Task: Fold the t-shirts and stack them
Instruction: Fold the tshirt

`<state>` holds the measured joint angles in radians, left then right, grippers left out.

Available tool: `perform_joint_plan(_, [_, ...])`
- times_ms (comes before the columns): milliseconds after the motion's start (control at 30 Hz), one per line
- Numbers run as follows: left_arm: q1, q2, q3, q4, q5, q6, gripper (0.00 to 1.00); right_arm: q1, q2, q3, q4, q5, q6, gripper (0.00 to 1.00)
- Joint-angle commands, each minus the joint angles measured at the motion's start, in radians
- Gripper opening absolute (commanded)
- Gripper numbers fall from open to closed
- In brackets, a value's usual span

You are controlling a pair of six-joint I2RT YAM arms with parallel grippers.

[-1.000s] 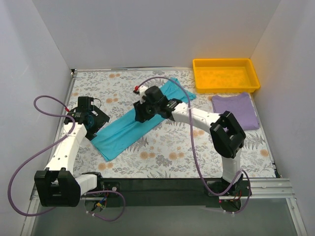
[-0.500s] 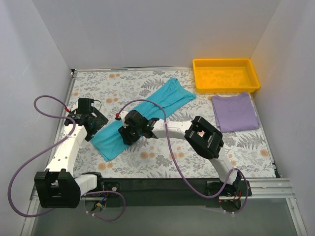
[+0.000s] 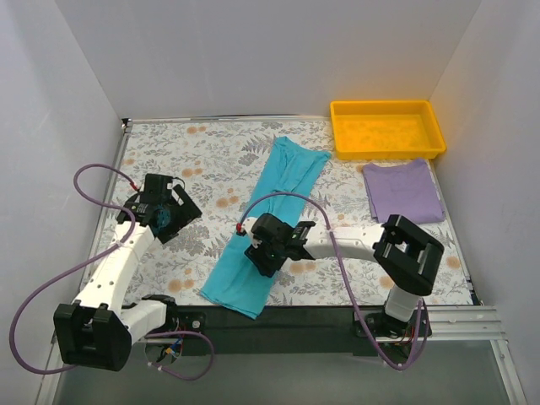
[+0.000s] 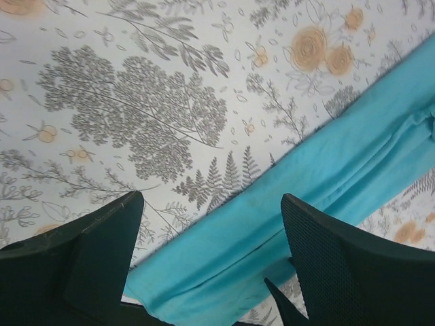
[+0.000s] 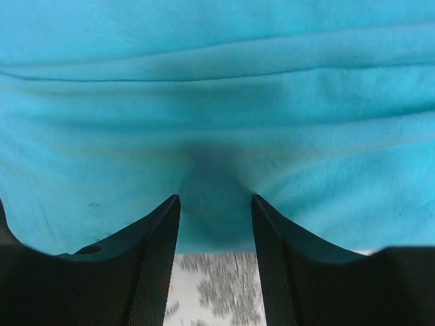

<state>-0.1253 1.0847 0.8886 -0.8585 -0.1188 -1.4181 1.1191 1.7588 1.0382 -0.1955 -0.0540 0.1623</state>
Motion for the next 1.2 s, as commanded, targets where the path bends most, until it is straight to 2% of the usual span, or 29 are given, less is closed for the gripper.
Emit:
perform_joint_plan(0, [-0.043,-0.016,-0.031,0.032,0.154,0.033,0.76,-0.001,-0.087,-0.059,-0.220,0.049,-0.038,0.46])
perform_joint_plan(100, [-0.094,0.007,-0.062,0.058,0.263,0.024,0.74,-0.034,-0.169,-0.107,-0.336,0.161,-0.027,0.47])
perform_joint_plan(233, [-0.206,0.024,-0.085,0.104,0.303,-0.034,0.73,-0.165,-0.304,-0.152,-0.377,0.146,-0.006,0.47])
perform_joint_plan(300, [-0.278,0.032,-0.086,0.140,0.307,-0.057,0.72,-0.202,-0.367,-0.116,-0.377,0.144,-0.003,0.50])
perform_joint_plan(400, [-0.359,0.067,-0.076,0.188,0.286,-0.082,0.70,-0.280,-0.380,-0.015,-0.366,0.158,-0.003,0.57])
perform_joint_plan(500, [-0.422,0.124,-0.057,0.223,0.266,-0.087,0.63,-0.366,-0.299,0.101,-0.315,0.158,-0.004,0.60])
perform_joint_plan(567, [-0.451,0.168,-0.042,0.242,0.260,-0.088,0.60,-0.441,-0.192,0.178,-0.300,0.119,-0.001,0.58])
perform_joint_plan(600, [-0.482,0.182,-0.039,0.249,0.249,-0.091,0.58,-0.459,-0.155,0.254,-0.294,0.115,-0.001,0.54])
perform_joint_plan(633, [-0.499,0.194,-0.037,0.260,0.236,-0.091,0.51,-0.485,-0.083,0.285,-0.277,0.126,0.000,0.53])
perform_joint_plan(667, [-0.525,0.220,-0.036,0.280,0.232,-0.096,0.49,-0.496,-0.050,0.316,-0.269,0.128,0.005,0.53])
perform_joint_plan(833, [-0.577,0.306,-0.020,0.317,0.211,-0.131,0.47,-0.557,0.170,0.537,-0.242,0.114,0.045,0.49])
perform_joint_plan(933, [-0.593,0.346,-0.033,0.337,0.196,-0.172,0.47,-0.587,0.269,0.612,-0.231,0.114,0.054,0.49])
perform_joint_plan(1167, [-0.603,0.411,-0.074,0.384,0.180,-0.274,0.47,-0.625,0.415,0.690,-0.196,0.068,0.005,0.49])
